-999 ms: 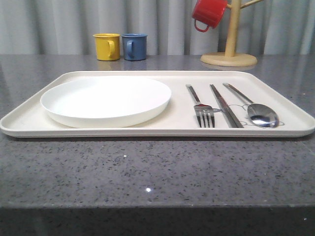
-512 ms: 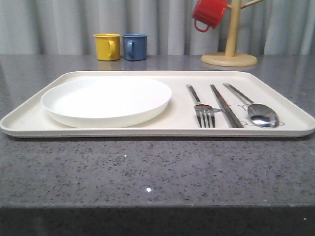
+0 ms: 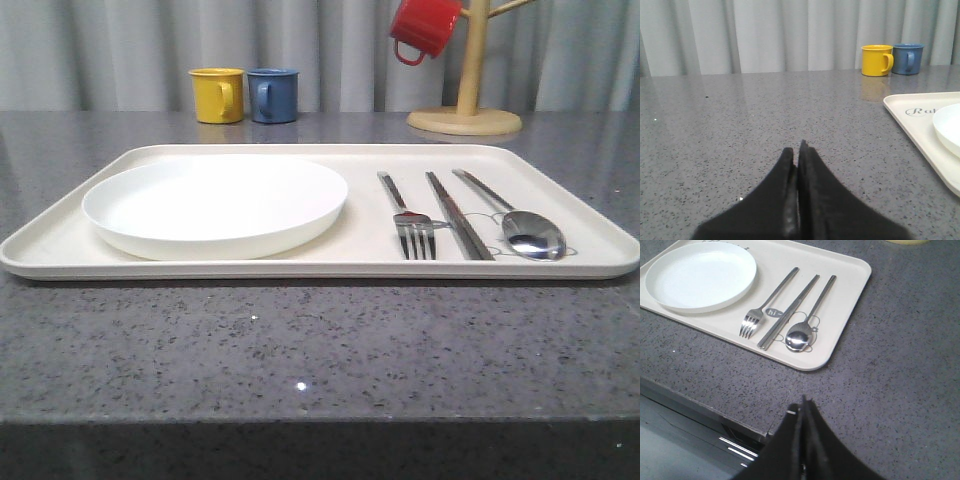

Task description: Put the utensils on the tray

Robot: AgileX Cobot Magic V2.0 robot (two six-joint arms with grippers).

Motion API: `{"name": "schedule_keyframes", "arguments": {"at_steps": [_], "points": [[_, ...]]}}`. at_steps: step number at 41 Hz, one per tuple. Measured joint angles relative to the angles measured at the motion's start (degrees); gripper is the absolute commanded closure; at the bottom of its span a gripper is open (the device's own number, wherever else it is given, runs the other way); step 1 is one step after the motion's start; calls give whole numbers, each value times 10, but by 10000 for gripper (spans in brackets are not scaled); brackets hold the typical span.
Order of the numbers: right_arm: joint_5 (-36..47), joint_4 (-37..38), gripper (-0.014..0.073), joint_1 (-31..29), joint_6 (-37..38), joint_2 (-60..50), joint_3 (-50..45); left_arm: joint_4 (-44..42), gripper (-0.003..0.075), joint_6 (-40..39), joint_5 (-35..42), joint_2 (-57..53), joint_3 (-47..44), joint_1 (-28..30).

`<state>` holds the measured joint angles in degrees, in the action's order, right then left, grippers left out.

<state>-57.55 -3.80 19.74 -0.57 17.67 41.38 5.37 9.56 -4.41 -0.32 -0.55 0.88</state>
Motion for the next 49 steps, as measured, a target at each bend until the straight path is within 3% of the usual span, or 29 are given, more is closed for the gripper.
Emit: {"name": "schedule_keyframes", "arguments": {"at_steps": [41, 45, 49], "points": [[0, -1, 715, 0, 0, 0, -1, 0, 738, 0, 0, 0, 0, -1], [15, 2, 715, -6, 0, -13, -19, 0, 738, 0, 0, 0, 0, -1], [83, 12, 715, -41, 0, -45, -73, 0, 738, 0, 0, 0, 0, -1]]}}
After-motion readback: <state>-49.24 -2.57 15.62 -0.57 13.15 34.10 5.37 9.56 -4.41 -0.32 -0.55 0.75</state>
